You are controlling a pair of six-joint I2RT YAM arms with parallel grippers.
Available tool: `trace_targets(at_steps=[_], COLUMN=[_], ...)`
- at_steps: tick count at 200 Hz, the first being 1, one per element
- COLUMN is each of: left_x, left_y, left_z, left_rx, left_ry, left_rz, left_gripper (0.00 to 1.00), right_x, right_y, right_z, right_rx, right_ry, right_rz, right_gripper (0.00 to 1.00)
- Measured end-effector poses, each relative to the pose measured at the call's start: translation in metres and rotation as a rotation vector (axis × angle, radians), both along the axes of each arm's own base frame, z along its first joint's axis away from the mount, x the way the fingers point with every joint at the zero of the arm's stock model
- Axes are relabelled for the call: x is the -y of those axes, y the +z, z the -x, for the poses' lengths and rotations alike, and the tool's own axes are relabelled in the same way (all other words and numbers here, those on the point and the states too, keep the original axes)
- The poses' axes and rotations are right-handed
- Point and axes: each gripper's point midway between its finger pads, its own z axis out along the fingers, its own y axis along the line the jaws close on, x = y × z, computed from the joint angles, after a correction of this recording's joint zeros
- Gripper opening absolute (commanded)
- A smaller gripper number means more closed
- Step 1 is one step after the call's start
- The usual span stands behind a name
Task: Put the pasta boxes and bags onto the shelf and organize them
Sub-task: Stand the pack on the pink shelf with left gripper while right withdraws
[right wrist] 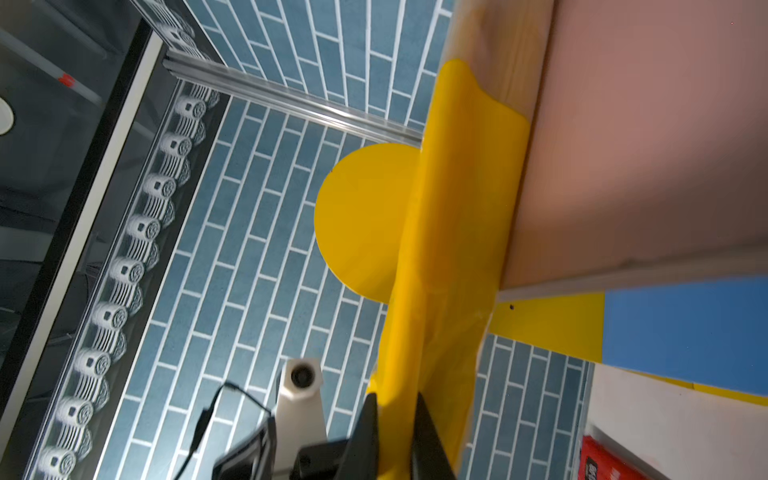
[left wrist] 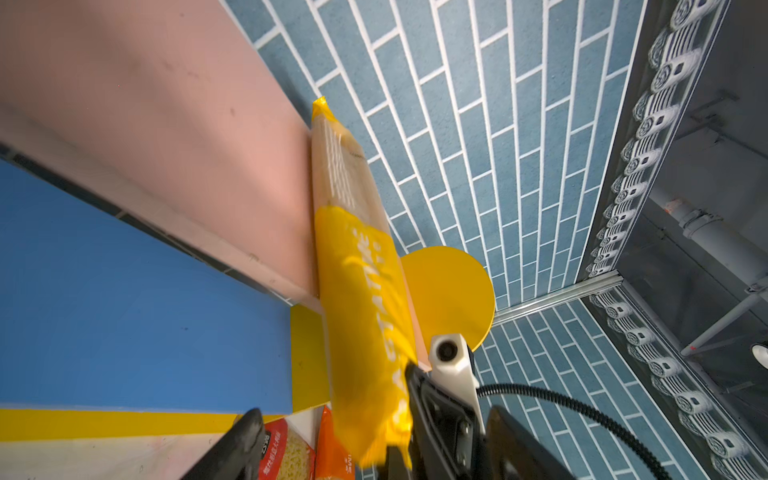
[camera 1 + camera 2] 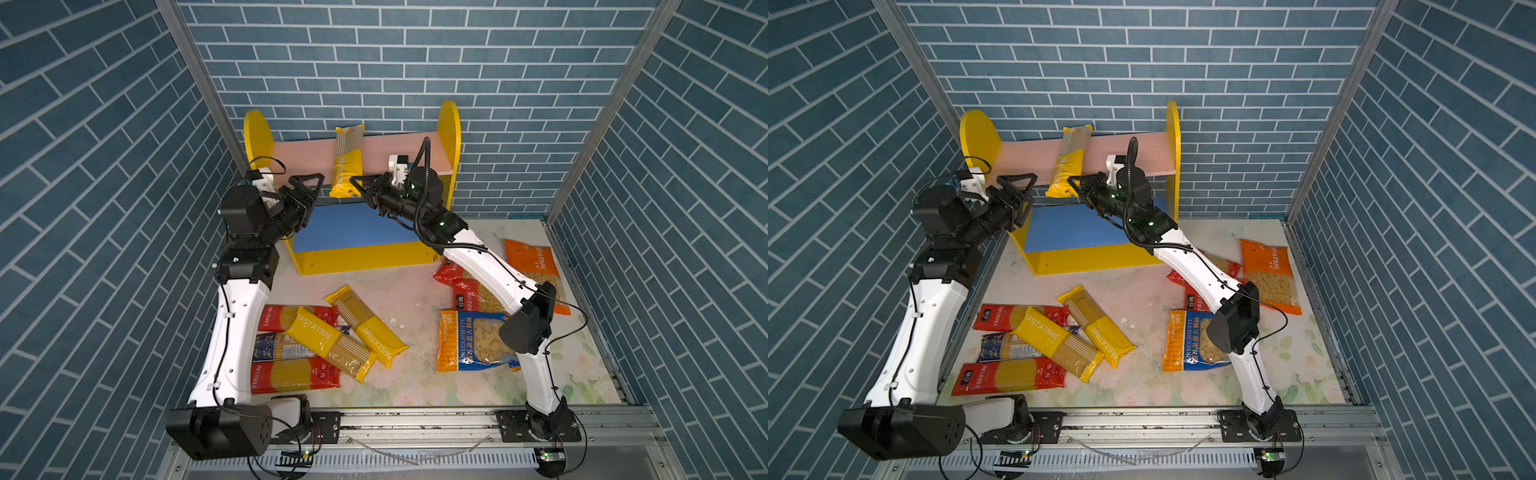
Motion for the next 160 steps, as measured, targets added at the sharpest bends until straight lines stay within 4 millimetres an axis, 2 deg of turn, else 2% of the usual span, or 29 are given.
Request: trace_targets(at_steps=[22,45,55,65,72,91,130,160], left_x=[-0.001,-0.003,-0.003,-0.004,-0.004,-0.002,0.017,0.024], left_y=[-0.009,-0.009,-0.007,-0.006,-0.006,-0.008,-0.015,-0.018], left_z=[0.004,0.003,0.003,0.001,0.000,-0.008,-0.026,-0.033], left_rx=[-0.010,-0.006,0.000,0.005,0.008,0.004,-0.022,-0.028], left_ry=[0.011,0.021,0.024,0.026,0.029,0.029,0.000,-0.001], left_rz=[0.005,0.009,0.010,0.012,0.017,0.029,0.028,0.016], left_gripper=[0.91,0.95,0.95,0.95,0.95,0.95,0.90,0.83], right_x=[-0.016,-0.029,-0.032,-0.035,-0.037,-0.041,-0.041,-0.022], right_y=[0.000,-0.003,-0.004,-0.004,-0.004,-0.004,-0.010,-0.023], right_z=[-0.007,-0.003,0.001,0.005,0.009,0.015,0.026,0.039], right_rx=[-0.007,-0.020,-0.027,-0.030,-0.032,-0.009,0.016,0.008], right_ry=[-0.012,-0.004,0.004,0.014,0.023,0.048,0.100,0.129], right_rz=[-0.023,-0.038,-0.039,-0.040,-0.041,-0.029,0.018,0.088], right_gripper=[0.00,0.00,0.08,0.26,0.35,0.49,0.59,0.59])
